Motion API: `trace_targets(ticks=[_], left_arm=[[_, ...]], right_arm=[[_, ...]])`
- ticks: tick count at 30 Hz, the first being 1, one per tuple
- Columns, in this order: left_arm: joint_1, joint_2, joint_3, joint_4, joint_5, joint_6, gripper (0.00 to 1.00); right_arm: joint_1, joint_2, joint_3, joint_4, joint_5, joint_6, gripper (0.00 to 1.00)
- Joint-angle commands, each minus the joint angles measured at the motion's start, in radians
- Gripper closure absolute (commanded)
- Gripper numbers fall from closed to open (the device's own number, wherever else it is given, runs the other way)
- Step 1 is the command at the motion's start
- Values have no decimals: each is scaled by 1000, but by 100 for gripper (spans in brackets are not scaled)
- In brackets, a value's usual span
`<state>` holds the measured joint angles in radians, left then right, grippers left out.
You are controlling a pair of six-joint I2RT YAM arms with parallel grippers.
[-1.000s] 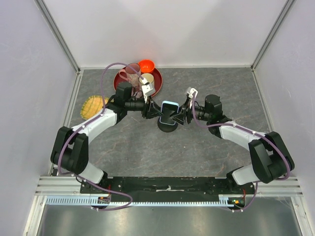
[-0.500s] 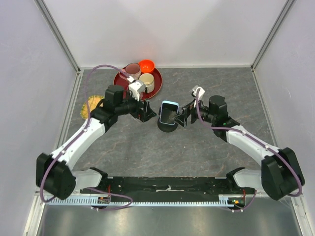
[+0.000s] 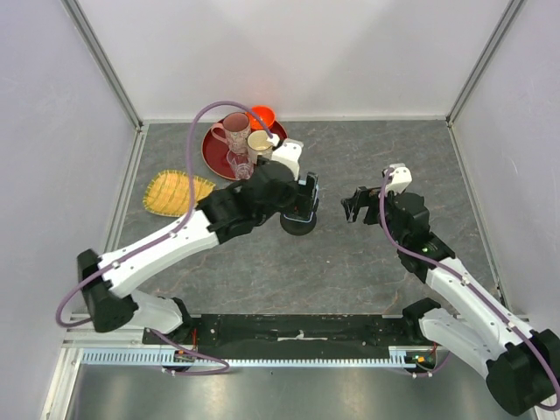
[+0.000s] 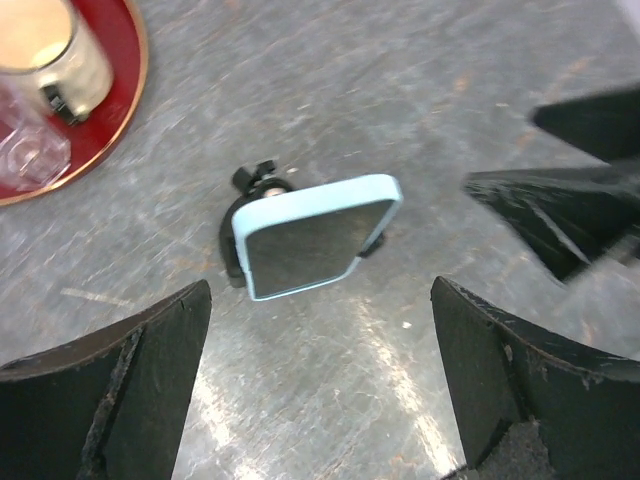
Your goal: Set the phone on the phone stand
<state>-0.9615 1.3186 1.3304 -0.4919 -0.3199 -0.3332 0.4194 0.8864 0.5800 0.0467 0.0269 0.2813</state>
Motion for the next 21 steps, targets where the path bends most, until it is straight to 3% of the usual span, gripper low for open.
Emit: trace_targets(ticks=[1, 15, 21], left_arm=[[-46, 120, 104, -140, -356, -161, 3], [-83, 185, 92, 49, -257, -93, 1], [-82, 234, 139, 41, -311, -101, 1]], right_arm=[[-2, -58, -23, 12, 102, 21, 2], [-2, -93, -55, 45, 67, 7, 2], [-2, -96, -58, 45, 65, 6, 2]])
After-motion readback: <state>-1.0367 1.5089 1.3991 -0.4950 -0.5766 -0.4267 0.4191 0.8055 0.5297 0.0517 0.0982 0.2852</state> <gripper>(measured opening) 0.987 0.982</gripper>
